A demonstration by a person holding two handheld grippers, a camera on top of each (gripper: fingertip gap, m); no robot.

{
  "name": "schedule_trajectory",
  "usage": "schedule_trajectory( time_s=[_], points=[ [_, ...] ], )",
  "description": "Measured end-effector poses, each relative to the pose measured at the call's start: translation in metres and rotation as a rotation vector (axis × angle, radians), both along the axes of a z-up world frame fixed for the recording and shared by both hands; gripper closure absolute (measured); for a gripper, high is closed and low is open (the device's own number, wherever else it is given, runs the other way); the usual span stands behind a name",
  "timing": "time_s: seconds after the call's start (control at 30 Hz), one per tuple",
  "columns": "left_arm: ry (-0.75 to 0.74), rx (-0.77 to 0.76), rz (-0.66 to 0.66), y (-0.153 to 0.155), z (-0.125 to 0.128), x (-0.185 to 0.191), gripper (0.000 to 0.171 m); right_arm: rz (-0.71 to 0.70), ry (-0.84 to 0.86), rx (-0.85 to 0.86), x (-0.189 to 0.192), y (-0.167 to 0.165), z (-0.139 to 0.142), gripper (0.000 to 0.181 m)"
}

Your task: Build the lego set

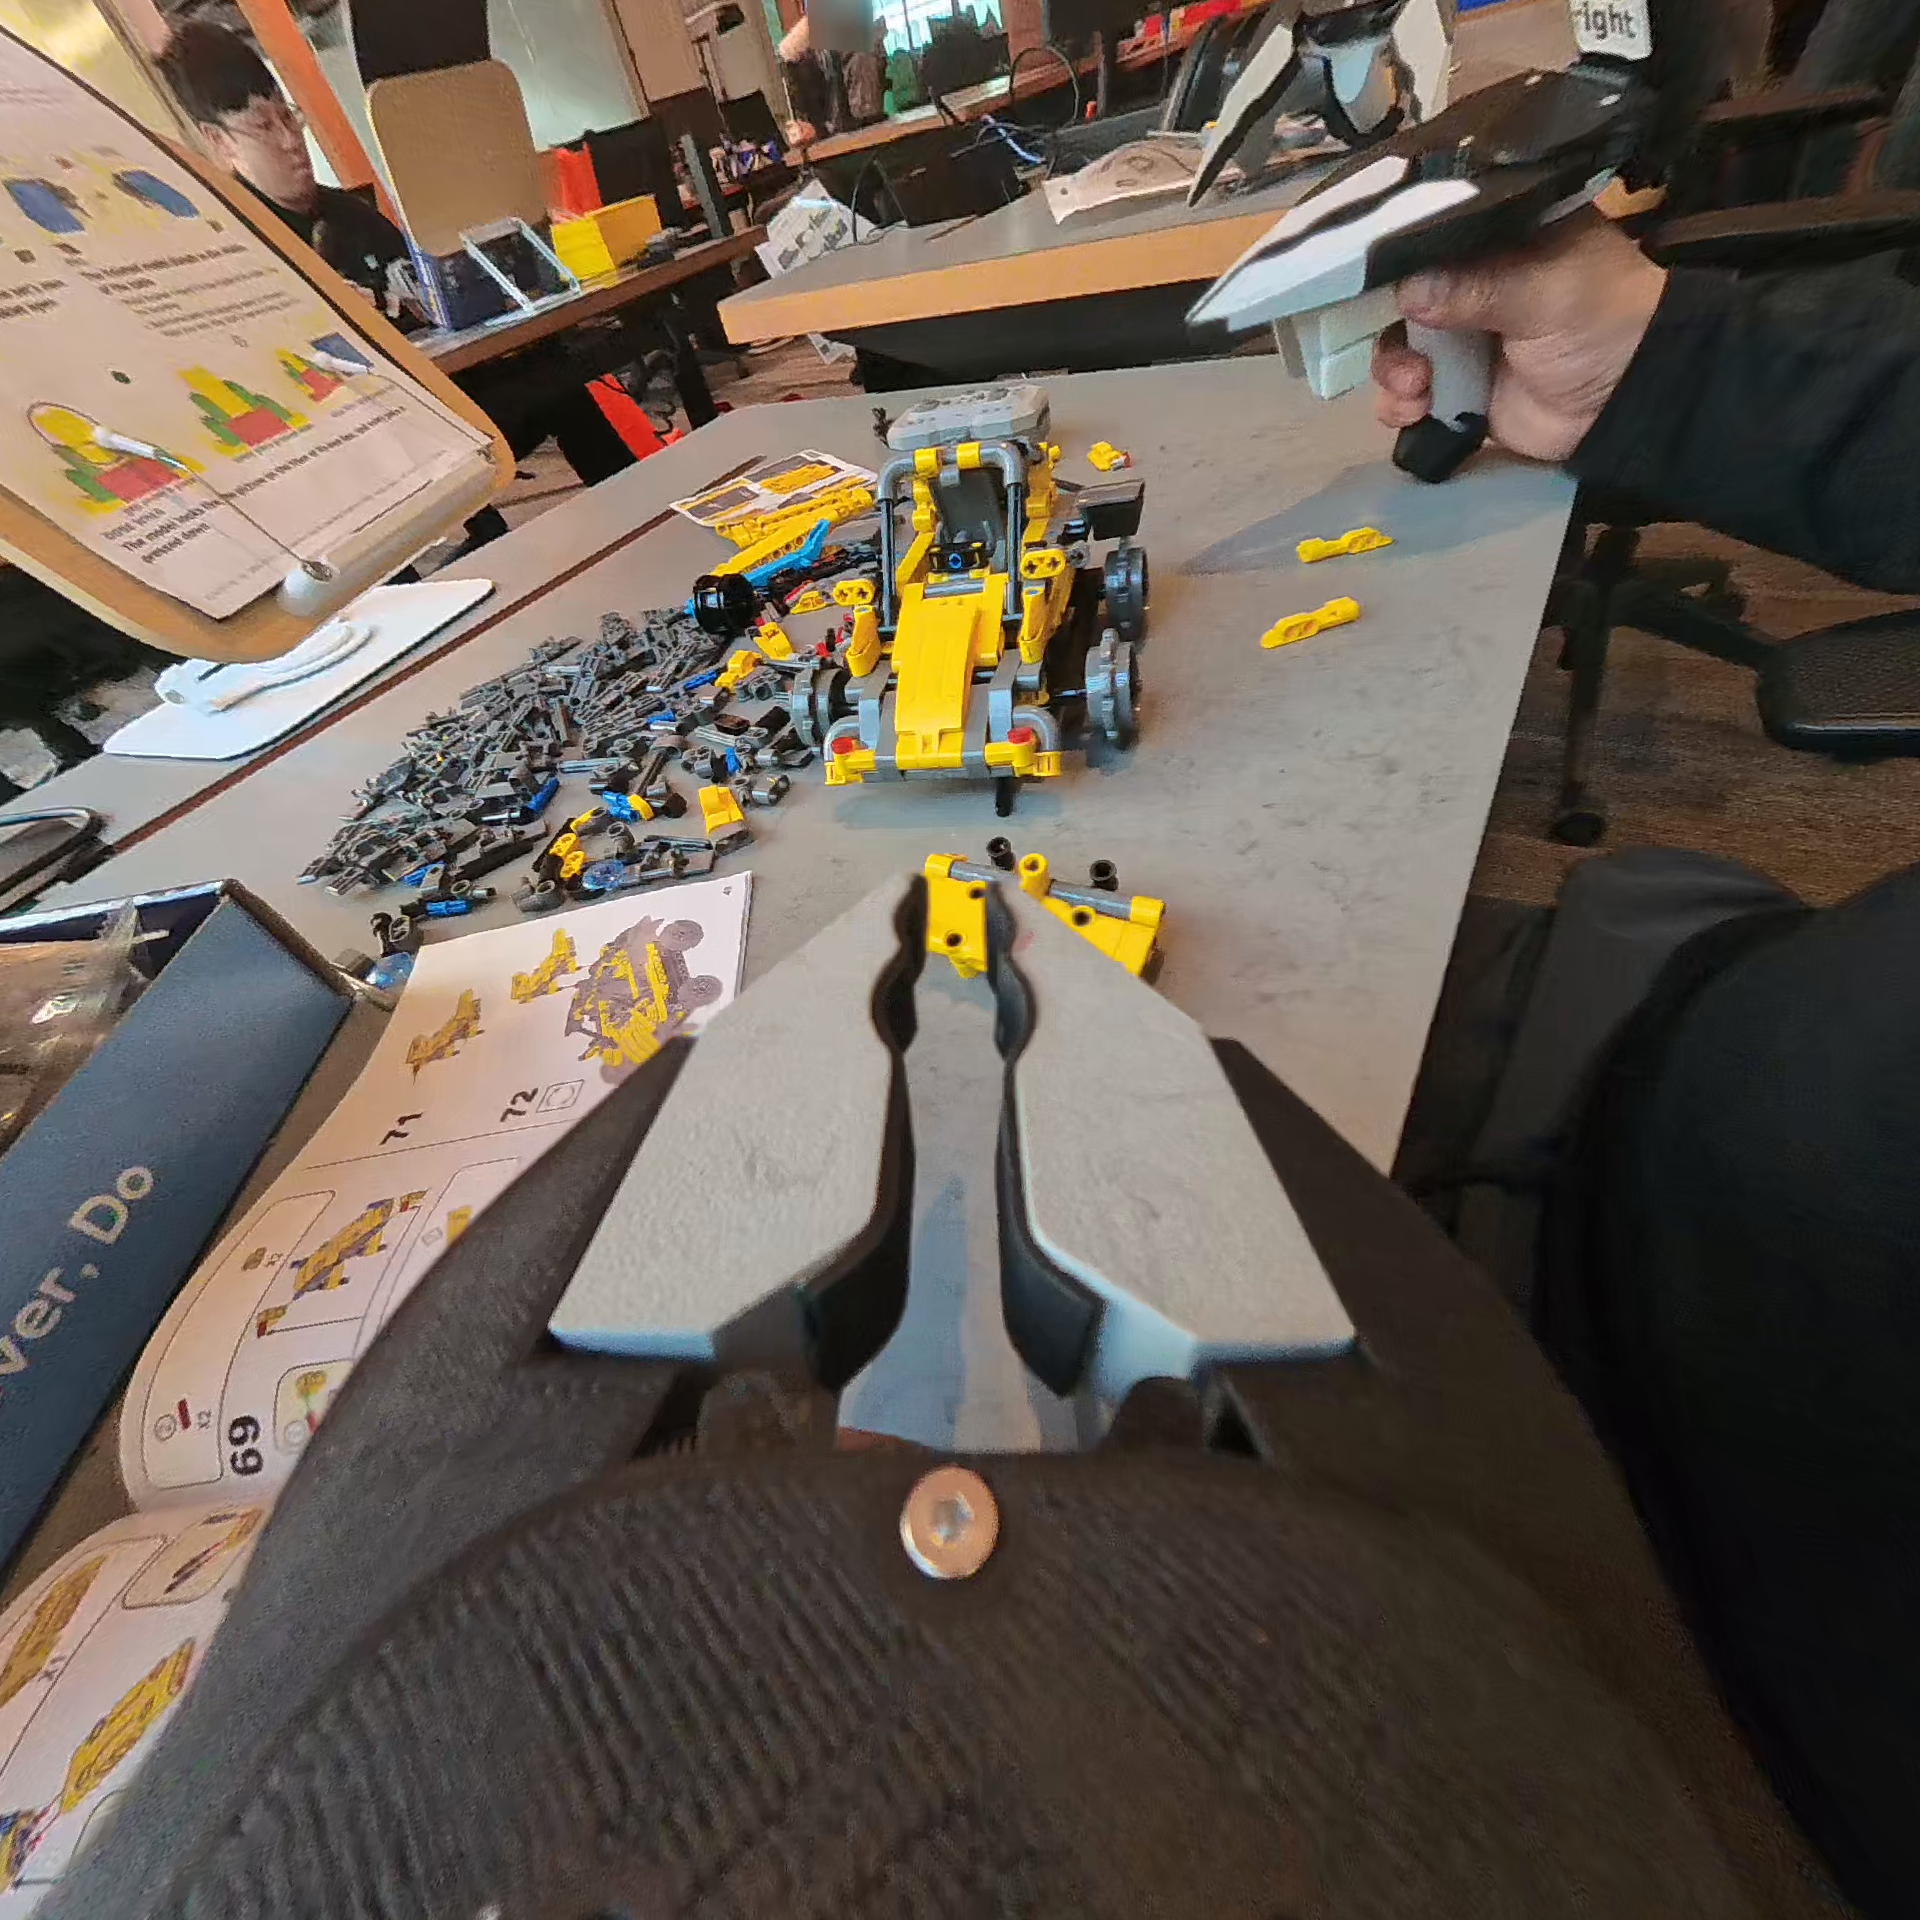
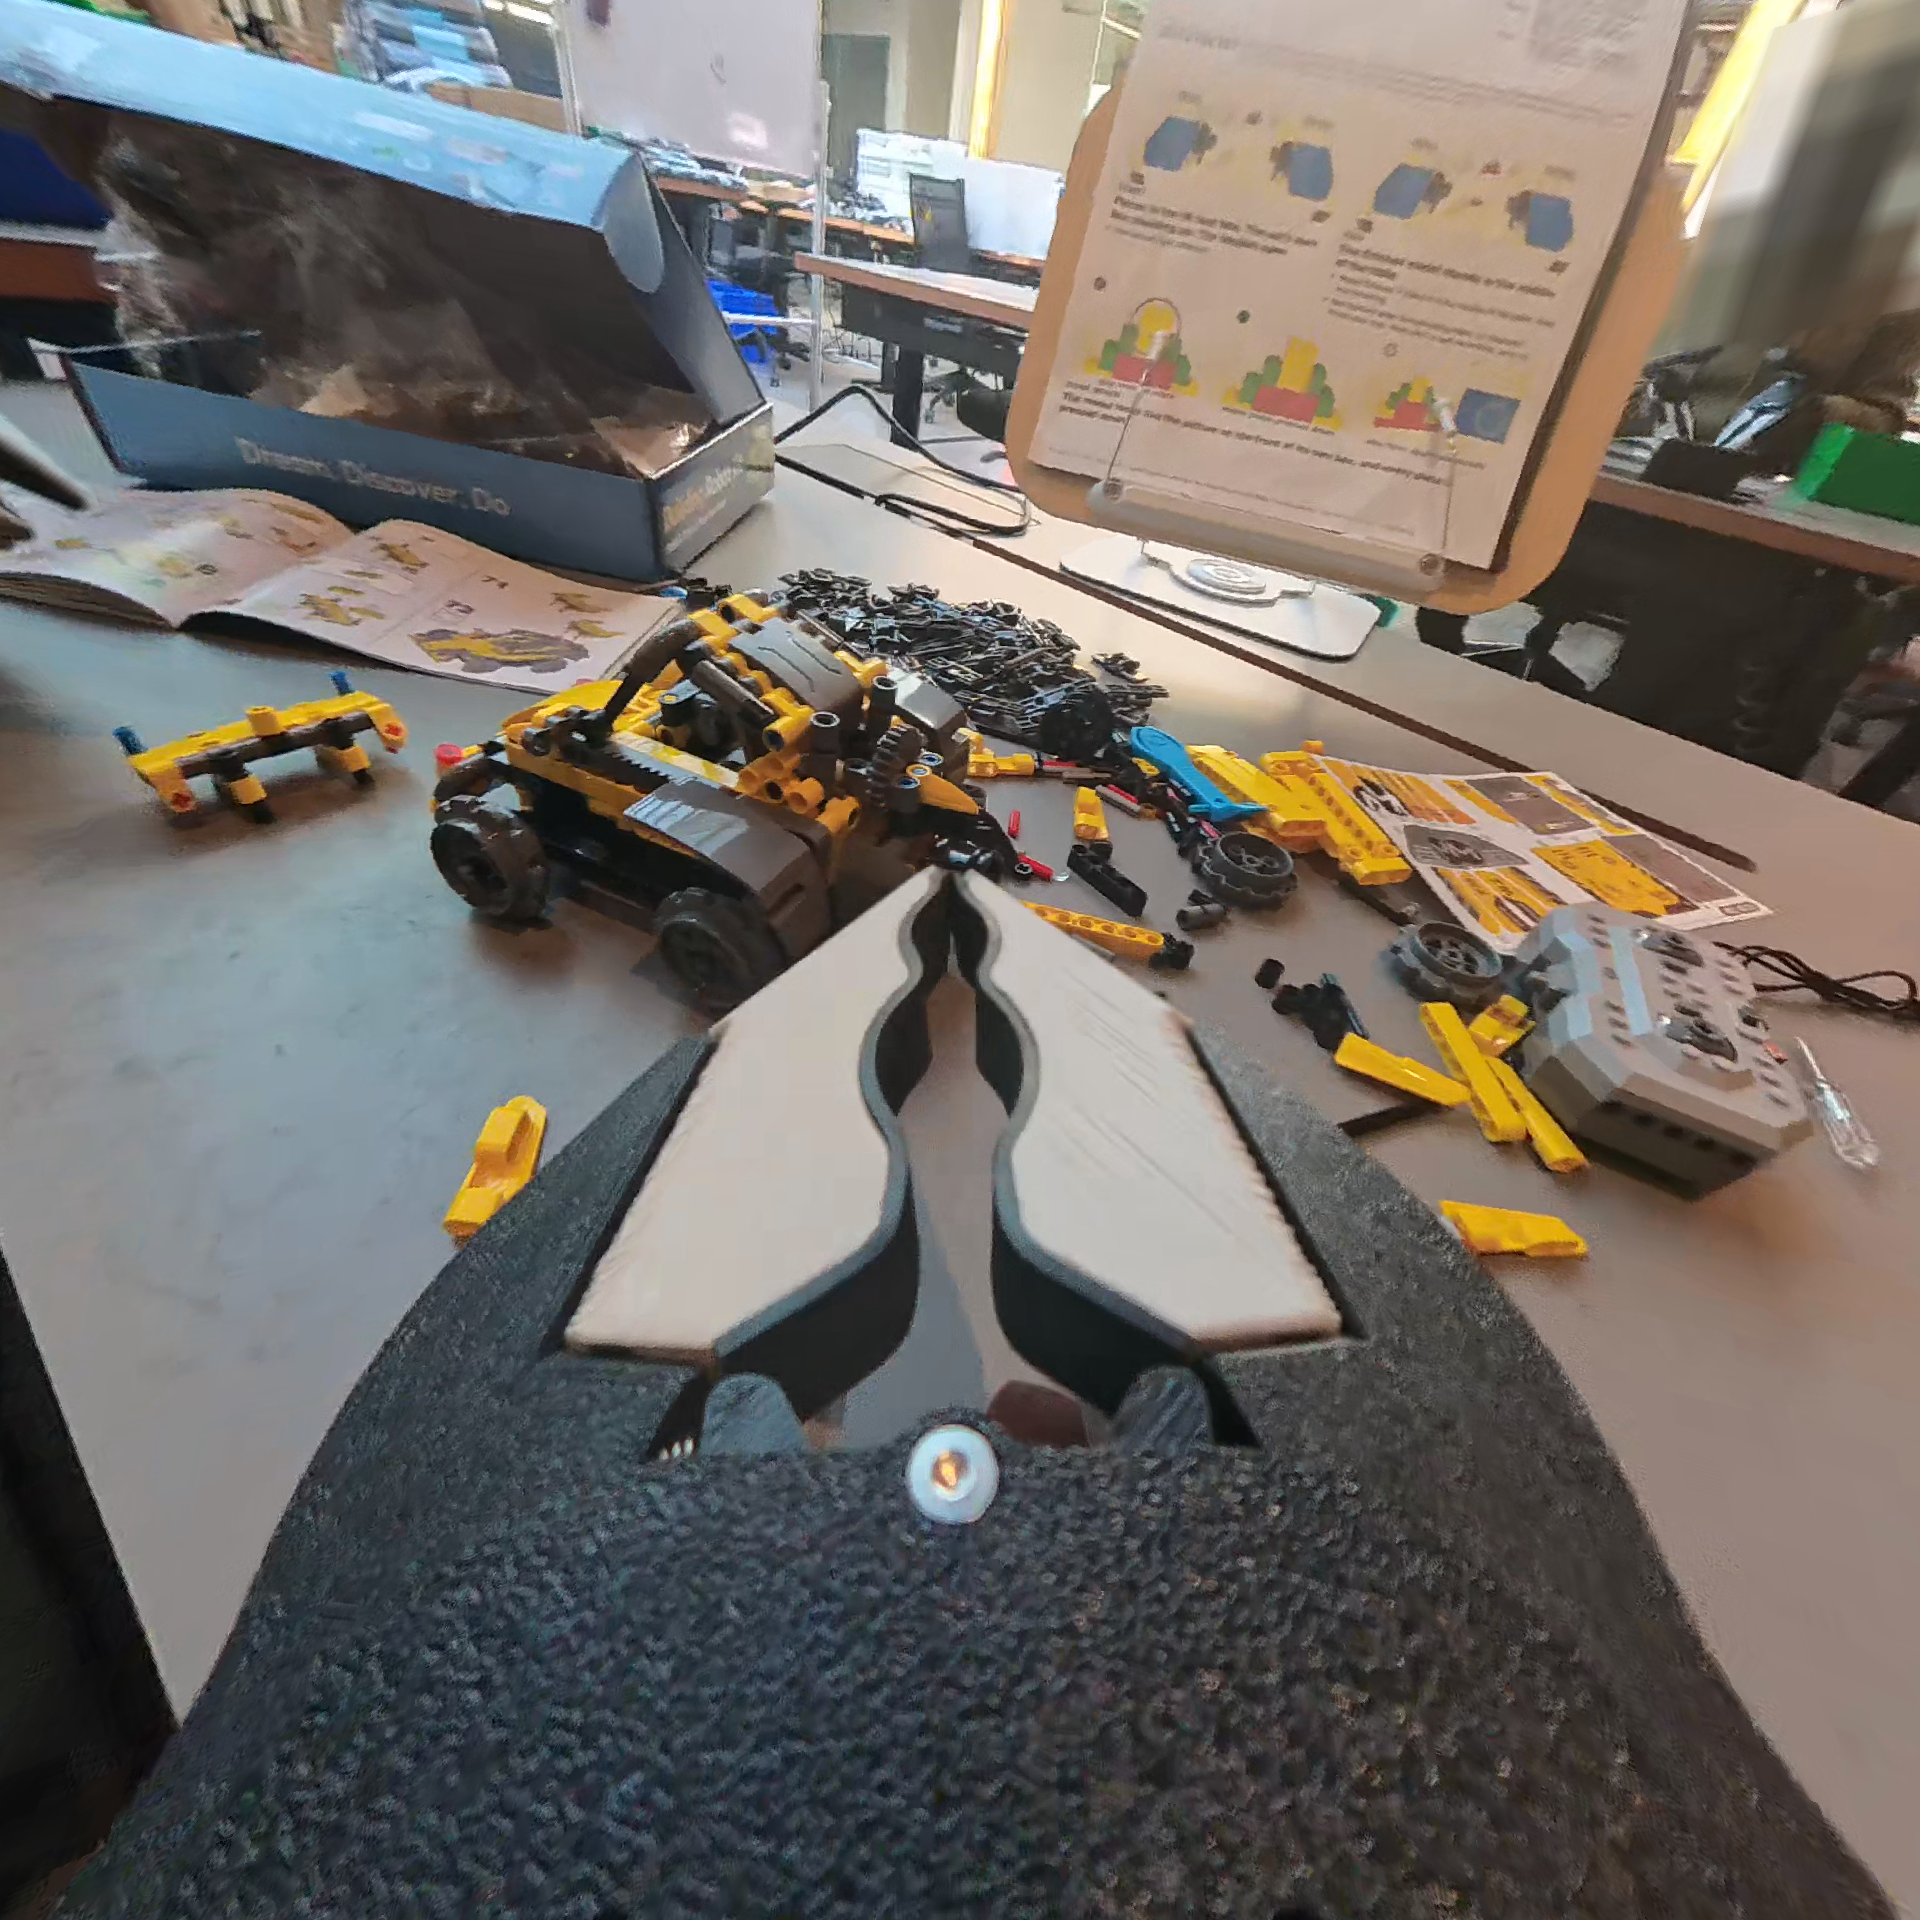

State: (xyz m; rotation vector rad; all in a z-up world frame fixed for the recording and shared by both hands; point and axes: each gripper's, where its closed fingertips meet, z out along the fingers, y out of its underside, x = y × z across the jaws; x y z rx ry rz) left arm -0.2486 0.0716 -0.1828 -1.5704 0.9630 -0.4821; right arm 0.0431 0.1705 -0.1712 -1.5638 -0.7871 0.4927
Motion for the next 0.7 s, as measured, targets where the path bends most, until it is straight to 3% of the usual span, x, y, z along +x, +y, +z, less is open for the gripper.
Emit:
schedule_trajectory(
  time_s=[0.07, 0.13, 0.17, 0.27, 0.33, 0.6, 0.7],
  points=[
    [0.010, -0.018, -0.008, 0.000, -0.003, 0.001, 0.171, 0.005, 0.027, -0.013, 0.002, 0.001, 0.002, 0.172],
    [0.025, -0.026, -0.015, 0.000, -0.005, 0.003, 0.161, -0.002, 0.034, -0.022, 0.003, 0.002, 0.002, 0.150],
    [0.030, -0.027, -0.014, 0.000, -0.006, 0.003, 0.153, 0.020, 0.027, -0.036, 0.001, 0.000, 0.001, 0.150],
    [0.022, -0.026, -0.015, 0.000, -0.005, 0.003, 0.150, 0.112, -0.016, -0.111, -0.011, -0.010, -0.010, 0.152],
    [0.011, -0.036, -0.016, 0.001, -0.004, 0.002, 0.143, 0.103, -0.053, -0.123, -0.013, -0.007, -0.016, 0.152],
    [0.024, -0.077, -0.023, 0.002, -0.009, 0.003, 0.152, 0.143, -0.067, -0.169, -0.021, -0.009, -0.020, 0.145],
    [0.029, -0.081, -0.020, 0.003, -0.010, 0.003, 0.149, 0.194, -0.094, -0.196, -0.030, -0.019, -0.022, 0.130]
  ],
)
